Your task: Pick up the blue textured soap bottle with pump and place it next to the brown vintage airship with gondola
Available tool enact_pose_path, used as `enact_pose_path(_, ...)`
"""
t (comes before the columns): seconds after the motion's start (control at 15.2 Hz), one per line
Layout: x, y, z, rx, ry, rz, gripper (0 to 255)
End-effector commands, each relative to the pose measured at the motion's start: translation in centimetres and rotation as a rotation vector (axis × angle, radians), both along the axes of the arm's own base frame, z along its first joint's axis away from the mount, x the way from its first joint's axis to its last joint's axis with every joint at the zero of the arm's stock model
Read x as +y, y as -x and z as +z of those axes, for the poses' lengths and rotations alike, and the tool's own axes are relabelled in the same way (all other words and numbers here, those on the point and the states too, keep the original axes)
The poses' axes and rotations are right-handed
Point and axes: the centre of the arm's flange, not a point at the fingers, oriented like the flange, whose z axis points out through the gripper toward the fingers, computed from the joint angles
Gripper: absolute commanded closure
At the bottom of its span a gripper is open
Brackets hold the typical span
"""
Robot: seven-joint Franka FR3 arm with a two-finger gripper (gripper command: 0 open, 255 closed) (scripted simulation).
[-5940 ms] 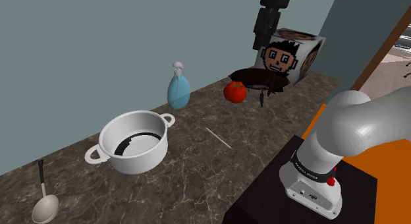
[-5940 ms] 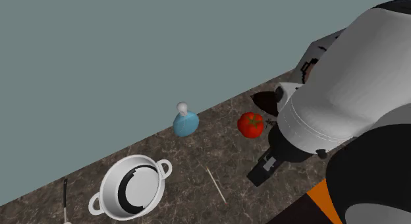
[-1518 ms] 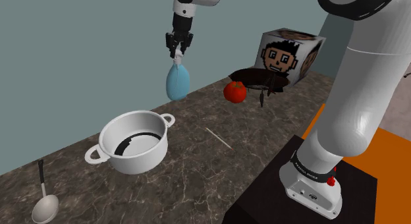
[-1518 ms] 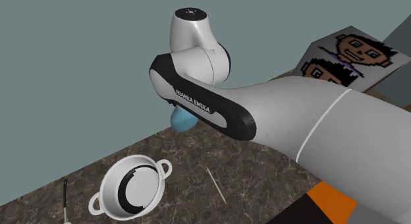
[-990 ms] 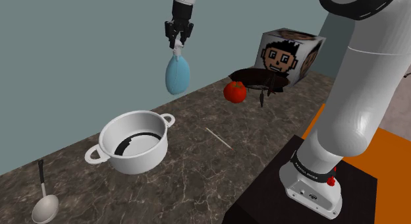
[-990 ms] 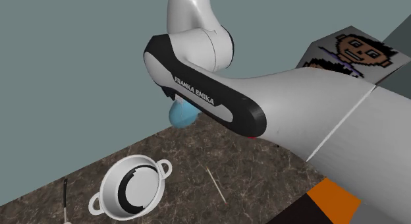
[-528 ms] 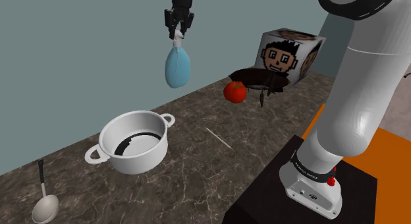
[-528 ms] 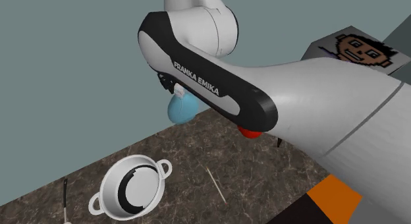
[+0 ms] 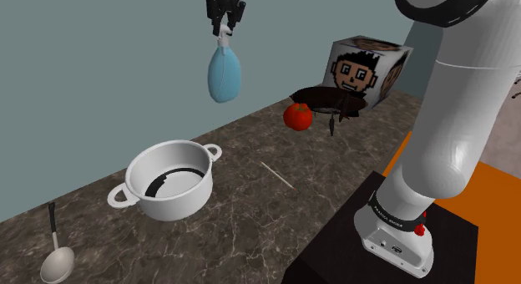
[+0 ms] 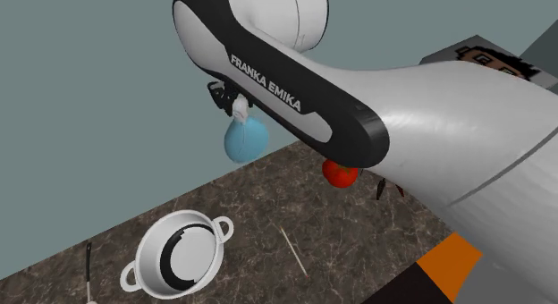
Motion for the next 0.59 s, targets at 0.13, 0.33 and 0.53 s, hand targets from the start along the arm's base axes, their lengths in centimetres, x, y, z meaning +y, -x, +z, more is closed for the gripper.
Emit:
enact_pose_path(0.13, 0.0, 0.1, 2.2, 0.000, 0.000, 0.000, 255)
enact_pose_path(0.33, 0.0, 0.1, 3.7, 0.000, 0.000, 0.000, 255)
enact_pose_path(0.53, 0.0, 0.1, 5.3, 0.000, 0.000, 0.000, 255)
